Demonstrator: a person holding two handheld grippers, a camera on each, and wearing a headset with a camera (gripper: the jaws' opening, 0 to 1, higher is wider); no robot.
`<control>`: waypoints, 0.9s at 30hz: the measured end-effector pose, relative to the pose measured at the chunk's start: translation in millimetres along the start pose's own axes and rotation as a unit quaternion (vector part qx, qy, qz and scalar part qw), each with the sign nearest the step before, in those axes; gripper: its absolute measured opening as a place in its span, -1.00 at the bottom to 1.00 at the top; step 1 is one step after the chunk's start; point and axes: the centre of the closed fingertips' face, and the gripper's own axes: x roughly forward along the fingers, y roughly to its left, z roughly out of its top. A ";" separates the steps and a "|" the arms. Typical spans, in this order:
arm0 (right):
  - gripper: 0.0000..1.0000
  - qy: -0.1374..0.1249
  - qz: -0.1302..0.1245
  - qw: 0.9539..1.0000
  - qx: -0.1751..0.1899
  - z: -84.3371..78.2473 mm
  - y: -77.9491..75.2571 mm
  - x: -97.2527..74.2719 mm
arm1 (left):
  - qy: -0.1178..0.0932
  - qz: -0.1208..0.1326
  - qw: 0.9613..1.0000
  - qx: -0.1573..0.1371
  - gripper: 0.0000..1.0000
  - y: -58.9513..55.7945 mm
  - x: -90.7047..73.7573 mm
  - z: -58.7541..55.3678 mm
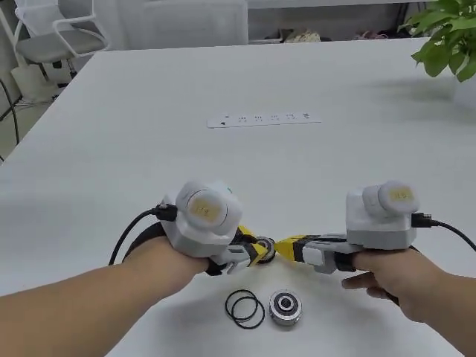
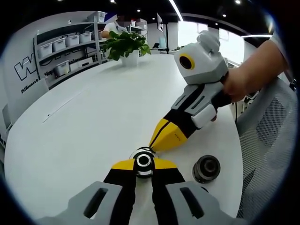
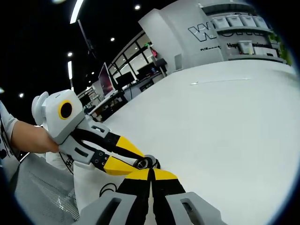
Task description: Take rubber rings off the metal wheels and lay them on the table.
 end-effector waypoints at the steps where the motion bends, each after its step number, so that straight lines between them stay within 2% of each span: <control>1: -1.00 0.000 0.001 1.000 0.000 0.4 0.5 0.2 | 0.000 0.000 1.000 0.001 -0.87 0.0 0.0 0.0; 14: -1.00 -0.012 0.034 0.999 -0.005 6.4 16.9 5.7 | -0.001 -0.002 1.000 0.004 -0.87 -0.3 -0.4 -0.1; 21: -1.00 -0.015 0.042 0.999 -0.001 7.2 17.4 4.0 | -0.002 -0.003 1.000 0.001 -0.87 0.2 -0.1 -0.3; 27: -1.00 -0.013 0.060 0.998 0.008 7.0 21.9 1.7 | -0.001 -0.005 1.000 0.001 -0.87 -0.4 0.1 -0.3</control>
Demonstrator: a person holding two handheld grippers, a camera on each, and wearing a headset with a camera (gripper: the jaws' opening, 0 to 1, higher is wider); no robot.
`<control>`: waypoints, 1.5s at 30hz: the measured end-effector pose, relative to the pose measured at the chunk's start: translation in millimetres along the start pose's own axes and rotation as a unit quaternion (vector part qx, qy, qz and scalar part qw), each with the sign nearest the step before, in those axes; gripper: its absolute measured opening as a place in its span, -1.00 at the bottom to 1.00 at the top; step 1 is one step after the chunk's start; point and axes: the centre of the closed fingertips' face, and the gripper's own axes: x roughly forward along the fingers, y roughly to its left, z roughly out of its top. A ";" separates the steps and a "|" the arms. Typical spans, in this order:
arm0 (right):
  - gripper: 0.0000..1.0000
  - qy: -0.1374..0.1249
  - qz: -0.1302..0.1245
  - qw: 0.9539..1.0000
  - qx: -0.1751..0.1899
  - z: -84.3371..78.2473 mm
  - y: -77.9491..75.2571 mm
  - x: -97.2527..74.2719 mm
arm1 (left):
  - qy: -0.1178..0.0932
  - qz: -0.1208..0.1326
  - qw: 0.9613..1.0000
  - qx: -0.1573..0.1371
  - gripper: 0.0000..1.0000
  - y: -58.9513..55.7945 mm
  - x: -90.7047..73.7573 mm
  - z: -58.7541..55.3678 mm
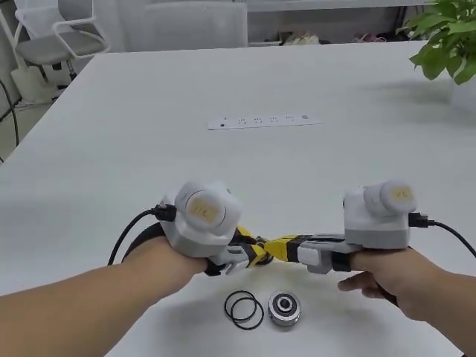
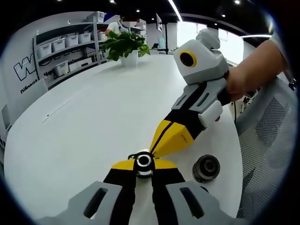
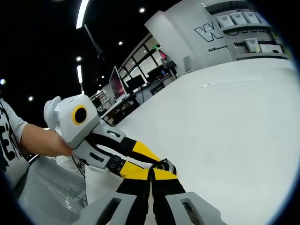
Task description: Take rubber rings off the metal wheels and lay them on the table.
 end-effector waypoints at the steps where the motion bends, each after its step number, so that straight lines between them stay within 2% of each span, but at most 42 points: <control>1: -1.00 0.000 0.001 1.000 0.001 0.0 0.1 -0.1 | 0.000 0.000 1.000 0.000 -0.87 0.2 0.1 0.0; 3: -1.00 -0.002 0.018 1.000 0.011 0.1 5.9 -1.7 | 0.000 0.000 1.000 -0.001 -0.87 0.4 -0.2 -0.1; 6: -1.00 -0.004 0.021 1.000 0.009 0.8 7.7 -3.1 | 0.000 -0.001 1.000 -0.003 -0.86 0.7 -0.3 -0.1; 9: -1.00 -0.004 0.014 1.000 0.005 0.6 5.8 -3.9 | 0.003 -0.001 1.000 -0.006 -0.86 0.2 -0.4 0.2; 16: -1.00 -0.010 -0.004 1.000 -0.002 4.2 1.1 -5.4 | 0.021 -0.007 1.000 0.012 -0.84 -3.0 -7.8 -2.5; 21: -1.00 -0.014 -0.007 1.000 -0.003 6.3 1.5 -7.2 | 0.013 -0.010 1.000 0.011 -0.81 -3.7 -17.2 0.1; 24: -1.00 -0.021 -0.006 1.000 -0.002 9.6 3.3 -8.2 | 0.011 -0.011 1.000 0.014 -0.68 -5.3 -21.4 0.6; 32: -1.00 -0.026 0.003 1.000 0.000 12.6 7.7 -8.0 | -0.011 -0.015 1.000 0.014 -0.54 -10.9 -40.6 8.1; 38: -1.00 -0.029 0.011 1.000 0.005 14.7 12.2 -7.4 | -0.026 -0.008 1.000 0.006 -0.40 -4.4 -57.6 10.0; 45: -1.00 -0.029 0.026 0.999 0.010 14.9 19.7 -4.1 | -0.037 0.007 0.999 -0.007 -0.28 6.5 -76.4 6.1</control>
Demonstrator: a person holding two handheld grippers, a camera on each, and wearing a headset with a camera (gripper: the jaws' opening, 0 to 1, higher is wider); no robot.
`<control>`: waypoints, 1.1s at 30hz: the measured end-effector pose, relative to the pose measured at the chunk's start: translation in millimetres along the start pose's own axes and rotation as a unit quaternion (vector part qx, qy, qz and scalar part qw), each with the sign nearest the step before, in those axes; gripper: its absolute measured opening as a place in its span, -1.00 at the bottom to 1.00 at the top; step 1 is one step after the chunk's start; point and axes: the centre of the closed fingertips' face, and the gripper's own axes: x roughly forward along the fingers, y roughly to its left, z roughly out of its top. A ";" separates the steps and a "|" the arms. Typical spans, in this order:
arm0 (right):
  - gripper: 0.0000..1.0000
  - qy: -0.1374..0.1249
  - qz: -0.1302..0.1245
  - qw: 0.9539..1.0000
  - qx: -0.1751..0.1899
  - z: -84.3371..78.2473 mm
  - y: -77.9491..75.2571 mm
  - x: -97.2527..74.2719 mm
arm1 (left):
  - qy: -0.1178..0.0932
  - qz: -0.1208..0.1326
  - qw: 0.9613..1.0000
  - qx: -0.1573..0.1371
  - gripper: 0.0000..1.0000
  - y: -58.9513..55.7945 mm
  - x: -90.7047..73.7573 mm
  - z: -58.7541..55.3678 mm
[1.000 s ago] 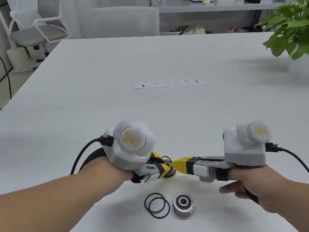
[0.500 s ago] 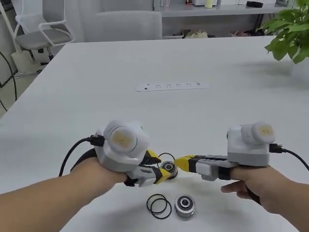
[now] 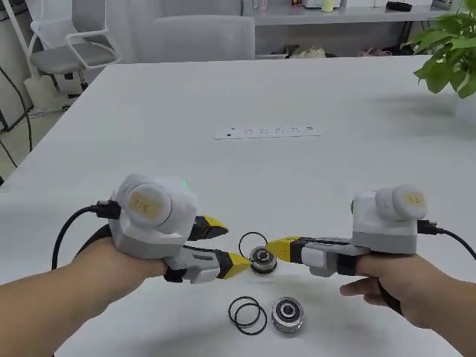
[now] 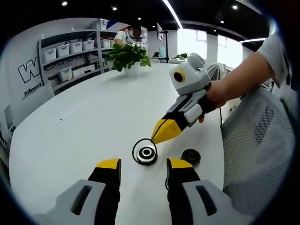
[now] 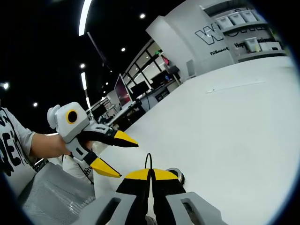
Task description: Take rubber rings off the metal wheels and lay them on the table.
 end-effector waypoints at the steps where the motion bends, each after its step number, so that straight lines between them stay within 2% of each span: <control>1: -1.00 0.002 0.003 1.000 0.001 -0.8 1.8 1.0 | 0.000 0.001 1.000 -0.001 -0.26 0.5 -1.5 -0.7; 9: -1.00 0.016 0.022 1.000 0.005 -7.8 12.4 5.9 | -0.005 0.008 1.000 -0.015 -0.09 1.5 -13.1 -7.3; 15: -1.00 0.041 0.042 0.998 0.004 -19.2 23.1 10.1 | -0.005 0.014 1.000 -0.015 -0.02 1.8 -22.5 -12.9; 21: -1.00 0.064 0.057 0.996 0.024 -30.3 29.3 12.1 | -0.004 0.018 1.000 -0.019 0.03 4.8 -28.3 -17.3; 33: -1.00 0.120 0.068 0.990 0.010 -54.8 35.1 12.9 | 0.005 0.021 0.999 -0.023 0.04 4.9 -32.9 -26.9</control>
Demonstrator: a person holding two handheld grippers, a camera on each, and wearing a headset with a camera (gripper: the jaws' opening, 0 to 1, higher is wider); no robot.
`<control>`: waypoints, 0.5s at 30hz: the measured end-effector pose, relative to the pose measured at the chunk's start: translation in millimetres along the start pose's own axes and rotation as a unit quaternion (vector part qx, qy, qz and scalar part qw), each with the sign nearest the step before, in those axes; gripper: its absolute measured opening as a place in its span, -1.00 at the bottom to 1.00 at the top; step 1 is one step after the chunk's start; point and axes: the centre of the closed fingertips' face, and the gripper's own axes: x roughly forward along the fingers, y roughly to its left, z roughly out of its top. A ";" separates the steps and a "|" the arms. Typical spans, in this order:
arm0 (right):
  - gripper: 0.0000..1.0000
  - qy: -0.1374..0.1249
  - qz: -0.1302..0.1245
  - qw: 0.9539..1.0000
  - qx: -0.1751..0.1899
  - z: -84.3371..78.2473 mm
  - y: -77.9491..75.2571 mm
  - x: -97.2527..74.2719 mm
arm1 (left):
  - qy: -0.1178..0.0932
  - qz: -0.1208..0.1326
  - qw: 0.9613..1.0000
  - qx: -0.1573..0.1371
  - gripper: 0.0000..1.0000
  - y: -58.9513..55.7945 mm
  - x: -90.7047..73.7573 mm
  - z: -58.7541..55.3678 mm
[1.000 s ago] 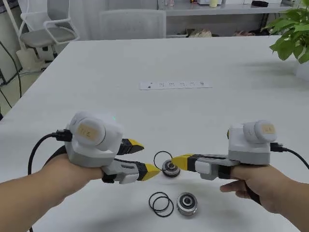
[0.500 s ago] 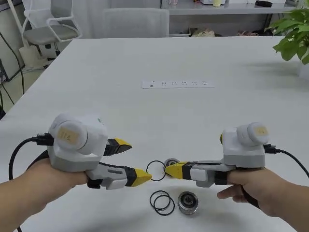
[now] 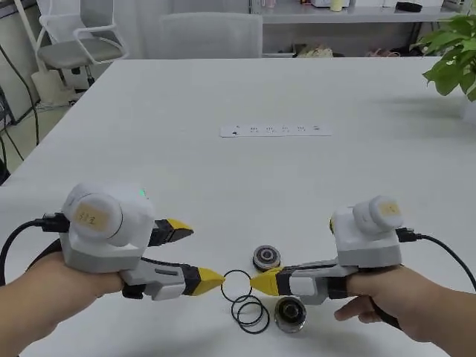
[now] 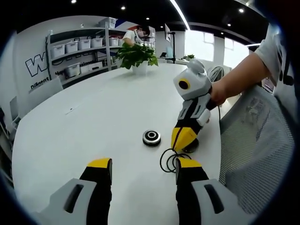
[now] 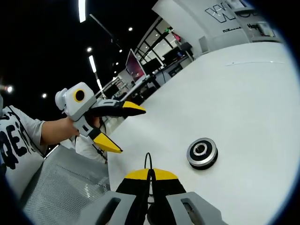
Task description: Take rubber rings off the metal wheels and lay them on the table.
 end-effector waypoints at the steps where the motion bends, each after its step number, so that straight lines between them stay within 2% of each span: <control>1: -1.00 0.004 -0.001 1.000 -0.001 -1.6 -0.1 0.2 | 0.000 0.000 1.000 0.000 0.04 0.0 -0.2 -0.3; 8: -1.00 0.025 -0.016 0.999 -0.016 -8.7 -4.9 -0.2 | 0.002 -0.001 1.000 0.001 0.05 -0.5 -1.5 -1.6; 15: -1.00 0.039 -0.039 0.996 -0.063 -11.8 -10.2 0.4 | 0.006 -0.002 1.000 0.000 0.05 0.0 -3.2 -5.0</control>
